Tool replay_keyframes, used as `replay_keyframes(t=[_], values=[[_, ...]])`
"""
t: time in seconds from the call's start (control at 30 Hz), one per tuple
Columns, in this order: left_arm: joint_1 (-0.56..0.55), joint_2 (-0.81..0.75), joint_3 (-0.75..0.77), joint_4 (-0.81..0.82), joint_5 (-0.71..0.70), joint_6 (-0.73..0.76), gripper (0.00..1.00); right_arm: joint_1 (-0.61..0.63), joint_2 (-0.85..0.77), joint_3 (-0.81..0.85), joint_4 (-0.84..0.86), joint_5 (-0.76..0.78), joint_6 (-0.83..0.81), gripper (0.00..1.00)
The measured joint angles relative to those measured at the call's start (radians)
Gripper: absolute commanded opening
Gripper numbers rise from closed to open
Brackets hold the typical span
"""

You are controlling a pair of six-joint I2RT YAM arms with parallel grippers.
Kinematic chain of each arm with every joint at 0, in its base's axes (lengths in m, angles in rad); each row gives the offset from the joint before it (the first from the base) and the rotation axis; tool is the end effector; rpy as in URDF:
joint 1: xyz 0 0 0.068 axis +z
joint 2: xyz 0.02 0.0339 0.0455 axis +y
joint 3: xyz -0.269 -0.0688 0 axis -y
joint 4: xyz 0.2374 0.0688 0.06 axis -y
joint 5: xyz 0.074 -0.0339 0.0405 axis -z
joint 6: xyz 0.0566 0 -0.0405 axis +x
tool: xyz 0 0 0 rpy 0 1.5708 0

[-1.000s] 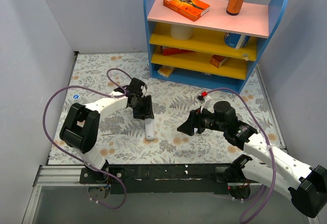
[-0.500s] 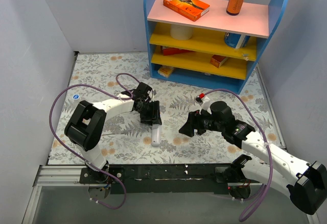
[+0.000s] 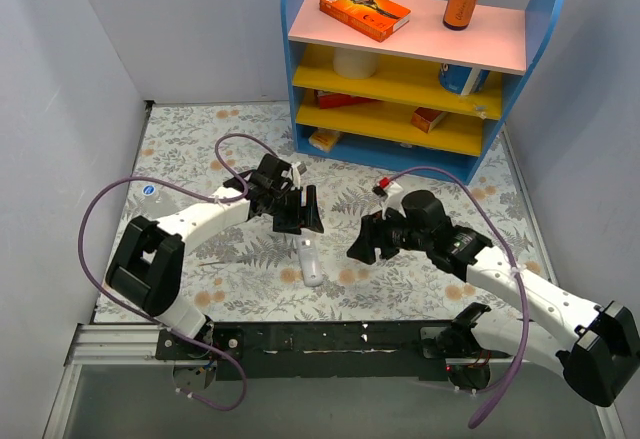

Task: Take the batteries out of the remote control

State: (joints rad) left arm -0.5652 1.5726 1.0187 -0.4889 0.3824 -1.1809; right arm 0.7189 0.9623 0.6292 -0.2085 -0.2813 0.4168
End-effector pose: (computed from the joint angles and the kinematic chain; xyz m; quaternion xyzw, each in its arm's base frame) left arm 0.2570 -0.1880 0.1994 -0.2399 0.9182 -0.3142 0.0240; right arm 0.1554 0.1568 0.2471 -0.1979 0.8417 0.3650 0.3452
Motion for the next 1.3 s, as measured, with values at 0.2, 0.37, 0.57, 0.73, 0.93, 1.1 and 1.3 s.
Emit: replay_keyframes(t=[0.2,0.37,0.57,0.73,0.93,1.1,1.3], values=[[0.025,-0.09,-0.062,0.016,0.023,-0.005,0.68,0.16,0.083,0.058,0.036,0.089,-0.164,0.71],[0.115,-0.14,-0.11,0.026,0.056,-0.016,0.65,0.277,0.155,0.051,0.13,0.111,-0.44,0.7],[0.154,-0.037,-0.101,0.026,0.088,0.013,0.58,0.311,0.212,0.0,0.259,0.104,-0.701,0.68],[0.154,0.061,-0.087,0.027,0.134,0.056,0.47,0.315,0.257,-0.029,0.328,0.081,-0.812,0.61],[0.154,0.113,-0.087,0.049,0.188,0.085,0.4,0.323,0.27,-0.08,0.423,0.063,-0.878,0.59],[0.154,0.136,-0.087,0.068,0.205,0.097,0.36,0.324,0.309,-0.09,0.475,0.058,-0.91,0.55],[0.154,0.142,-0.09,0.071,0.201,0.11,0.35,0.332,0.393,-0.09,0.507,0.058,-0.927,0.54]])
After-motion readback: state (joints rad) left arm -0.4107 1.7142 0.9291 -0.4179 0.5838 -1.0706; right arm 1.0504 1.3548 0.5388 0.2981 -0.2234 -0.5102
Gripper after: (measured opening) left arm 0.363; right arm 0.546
